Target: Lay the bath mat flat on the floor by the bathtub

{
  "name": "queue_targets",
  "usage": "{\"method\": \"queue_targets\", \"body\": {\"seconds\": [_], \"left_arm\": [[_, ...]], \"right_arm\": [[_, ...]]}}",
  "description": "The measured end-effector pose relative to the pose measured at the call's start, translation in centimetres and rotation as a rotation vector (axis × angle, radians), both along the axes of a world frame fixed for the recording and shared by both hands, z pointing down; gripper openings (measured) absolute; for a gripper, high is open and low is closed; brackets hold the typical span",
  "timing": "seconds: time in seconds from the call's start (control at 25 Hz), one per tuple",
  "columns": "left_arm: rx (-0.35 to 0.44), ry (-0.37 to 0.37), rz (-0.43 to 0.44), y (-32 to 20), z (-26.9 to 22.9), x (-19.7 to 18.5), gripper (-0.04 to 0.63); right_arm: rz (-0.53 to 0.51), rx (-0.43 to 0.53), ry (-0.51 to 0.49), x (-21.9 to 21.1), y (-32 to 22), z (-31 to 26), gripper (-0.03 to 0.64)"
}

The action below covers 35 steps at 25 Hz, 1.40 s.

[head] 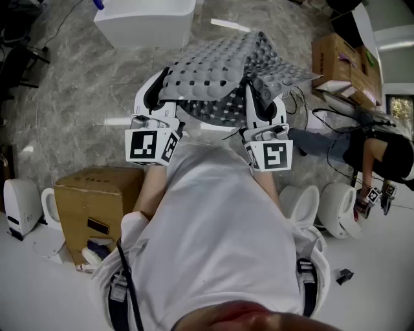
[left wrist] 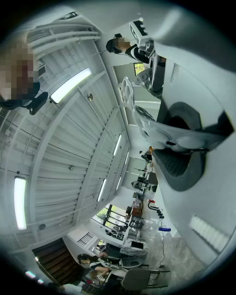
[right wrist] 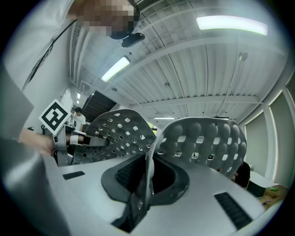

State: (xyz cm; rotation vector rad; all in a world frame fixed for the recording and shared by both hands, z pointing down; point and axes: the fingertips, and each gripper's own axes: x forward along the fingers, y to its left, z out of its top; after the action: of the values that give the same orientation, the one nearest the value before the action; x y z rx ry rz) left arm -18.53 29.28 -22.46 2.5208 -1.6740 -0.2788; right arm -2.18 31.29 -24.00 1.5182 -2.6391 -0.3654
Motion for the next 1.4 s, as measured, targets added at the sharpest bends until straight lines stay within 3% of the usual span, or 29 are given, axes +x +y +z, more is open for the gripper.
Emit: {"method": "queue_targets", "body": {"seconds": [0.44, 0.92, 1.16, 1.4], "left_arm": [[-0.055, 0.05, -0.007, -1.2, 2.1, -2.5, 0.023], [-0.118, 0.12, 0.031, -2.9, 4.3, -2.7, 0.025], [-0.153, 0.101, 0.026, -4.7, 5.3, -1.6, 0.025], [-0.213, 0.044, -0.008, -8.7, 6.6, -1.4, 0.026]], "right_arm": [[0.002, -0.067, -0.032, 0.6, -1.5, 1.1, 0.035], [0.037, -0.144, 0.038, 1.9, -1.3, 3.1, 0.038], [0.014, -0.175, 0.015, 2.8, -3.5, 4.4, 0.04], [-0.026, -0.246, -0.026, 4.1, -9.2, 7.5, 0.041]]}}
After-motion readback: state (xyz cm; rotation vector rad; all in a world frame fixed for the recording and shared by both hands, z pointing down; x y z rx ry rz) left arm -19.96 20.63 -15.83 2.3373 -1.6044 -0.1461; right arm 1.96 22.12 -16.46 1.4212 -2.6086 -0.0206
